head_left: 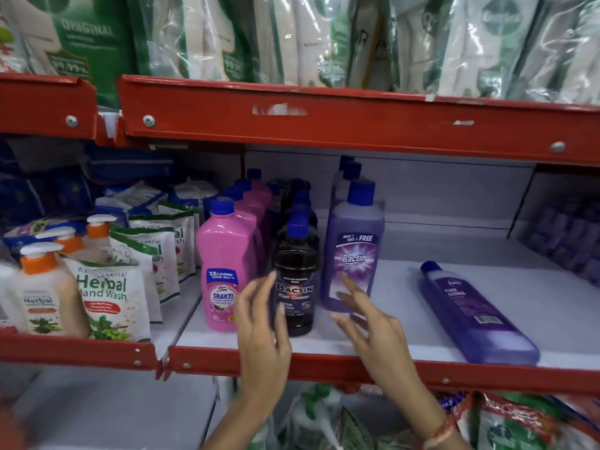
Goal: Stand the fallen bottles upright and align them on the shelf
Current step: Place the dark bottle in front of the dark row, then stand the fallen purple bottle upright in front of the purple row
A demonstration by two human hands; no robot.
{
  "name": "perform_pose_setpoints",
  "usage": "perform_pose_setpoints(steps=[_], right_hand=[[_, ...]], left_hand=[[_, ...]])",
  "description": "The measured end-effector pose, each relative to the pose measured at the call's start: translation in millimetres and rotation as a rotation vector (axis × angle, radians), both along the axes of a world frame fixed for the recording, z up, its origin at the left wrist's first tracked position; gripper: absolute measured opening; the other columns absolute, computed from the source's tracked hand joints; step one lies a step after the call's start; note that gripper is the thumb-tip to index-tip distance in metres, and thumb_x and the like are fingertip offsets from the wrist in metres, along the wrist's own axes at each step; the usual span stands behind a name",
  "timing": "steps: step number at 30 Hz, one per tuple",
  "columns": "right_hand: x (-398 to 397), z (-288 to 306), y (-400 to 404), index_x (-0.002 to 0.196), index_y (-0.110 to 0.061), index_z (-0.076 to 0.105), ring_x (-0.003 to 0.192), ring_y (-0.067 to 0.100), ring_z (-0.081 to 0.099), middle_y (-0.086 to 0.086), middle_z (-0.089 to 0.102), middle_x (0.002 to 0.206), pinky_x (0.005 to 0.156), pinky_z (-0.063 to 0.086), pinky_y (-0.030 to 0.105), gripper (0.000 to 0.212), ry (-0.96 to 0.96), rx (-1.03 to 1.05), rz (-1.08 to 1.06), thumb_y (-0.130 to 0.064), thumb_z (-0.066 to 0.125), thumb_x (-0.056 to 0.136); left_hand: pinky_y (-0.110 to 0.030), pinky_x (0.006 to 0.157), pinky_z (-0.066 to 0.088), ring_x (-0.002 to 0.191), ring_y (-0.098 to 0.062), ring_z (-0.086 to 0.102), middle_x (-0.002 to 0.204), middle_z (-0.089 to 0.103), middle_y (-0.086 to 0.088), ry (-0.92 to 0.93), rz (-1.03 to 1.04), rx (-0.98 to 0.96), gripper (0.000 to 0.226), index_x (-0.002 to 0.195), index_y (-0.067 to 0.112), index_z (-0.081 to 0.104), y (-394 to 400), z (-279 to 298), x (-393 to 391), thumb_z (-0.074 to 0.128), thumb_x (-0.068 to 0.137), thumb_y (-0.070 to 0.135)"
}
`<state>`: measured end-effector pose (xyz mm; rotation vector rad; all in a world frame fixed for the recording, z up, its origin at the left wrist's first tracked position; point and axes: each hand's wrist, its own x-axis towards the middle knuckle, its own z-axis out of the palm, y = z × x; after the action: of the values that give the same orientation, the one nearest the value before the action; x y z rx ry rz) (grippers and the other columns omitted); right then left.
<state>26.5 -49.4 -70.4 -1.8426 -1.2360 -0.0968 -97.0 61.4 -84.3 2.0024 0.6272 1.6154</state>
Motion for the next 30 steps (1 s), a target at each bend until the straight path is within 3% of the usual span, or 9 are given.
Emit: perform_pose_setpoints(steps=[4,8,11,13,15,19,24,27,30], right_hand=[[52,22,-57,0.117,-0.012,0.072,0.092,0.016,0.073,0.002,0.076,0.109,0.083,0.045,0.008,0.034,-0.165,0.17,-0.303,-0.03,0.062,0.09],[132,43,-111,0.119,-0.009,0.069,0.105,0.039,0.067,0.021,0.073,0.113,0.087,0.049,0.039,0.028,-0.079,-0.091,-0.683,-0.016,0.062,0.092],[183,48,-131,0.116,-0.001,0.068,0.113,0.037,0.063,0.022,0.067,0.125,0.092,0.047,0.04,0.036,0.291,-0.363,-0.624,-0.03,0.055,0.098],[192,45,-128,0.093,-0.007,0.069,0.089,0.033,0.066,0.021,0.07,0.112,0.068,0.051,0.034,0.036,0.547,-0.37,-0.474,-0.037,0.051,0.098],[196,33,-123,0.095,-0.01,0.07,0.081,0.026,0.065,0.02,0.072,0.11,0.062,0.049,0.028,0.033,0.539,-0.363,-0.415,-0.038,0.052,0.098],[198,7,-120,0.124,-0.006,0.065,0.1,0.032,0.069,0.019,0.072,0.116,0.086,0.054,0.035,0.05,0.511,-0.144,-0.437,-0.043,0.061,0.091],[178,11,-116,0.129,-0.01,0.06,0.075,0.019,0.069,0.013,0.07,0.105,0.049,0.053,0.013,0.047,0.535,0.166,-0.299,-0.031,0.069,0.088],[153,23,-110,0.122,-0.022,0.059,0.083,0.012,0.069,0.004,0.068,0.107,0.055,0.057,0.015,0.05,0.544,0.334,-0.162,-0.033,0.075,0.076],[122,29,-94,0.121,-0.03,0.053,0.085,-0.001,0.07,-0.01,0.067,0.11,0.057,0.056,0.012,0.061,0.51,0.414,-0.041,-0.041,0.074,0.065]], left_hand=[[-0.017,0.092,0.042,0.101,-0.012,0.054,0.109,0.05,0.008,-0.082,-0.119,0.058,0.033,0.121,0.017,0.054,-34,10,38,0.05,0.09,0.007],[-0.019,0.081,0.049,0.087,-0.004,0.059,0.102,0.06,0.004,0.168,-0.372,-0.123,0.029,0.114,0.024,0.055,-71,21,106,0.051,0.09,0.006],[-0.035,0.09,0.051,0.098,-0.021,0.064,0.114,0.067,-0.007,0.529,-0.418,-0.341,0.027,0.12,0.013,0.053,-98,29,166,0.05,0.094,0.021],[-0.038,0.096,0.048,0.112,-0.032,0.06,0.125,0.064,-0.015,0.788,-0.395,-0.43,0.044,0.126,0.01,0.049,-111,37,198,0.043,0.096,0.041],[-0.038,0.096,0.048,0.114,-0.034,0.059,0.126,0.063,-0.016,0.887,-0.369,-0.525,0.056,0.122,0.009,0.053,-118,39,219,0.043,0.091,0.055],[-0.038,0.093,0.054,0.104,-0.029,0.067,0.117,0.07,-0.01,0.718,-0.405,-0.683,0.06,0.115,0.012,0.063,-117,29,230,0.062,0.078,0.059],[-0.033,0.079,0.061,0.084,-0.014,0.072,0.097,0.076,-0.002,0.252,-0.561,-0.675,0.035,0.108,0.032,0.063,-116,21,209,0.075,0.077,0.038],[-0.011,0.059,0.054,0.079,0.002,0.067,0.092,0.068,0.017,0.075,-0.646,-0.638,0.06,0.123,0.04,0.053,-104,33,178,0.08,0.069,0.034],[-0.015,0.064,0.056,0.085,-0.005,0.072,0.092,0.076,0.018,-0.031,-0.701,-0.574,0.07,0.126,0.036,0.053,-84,40,140,0.079,0.061,0.027]])
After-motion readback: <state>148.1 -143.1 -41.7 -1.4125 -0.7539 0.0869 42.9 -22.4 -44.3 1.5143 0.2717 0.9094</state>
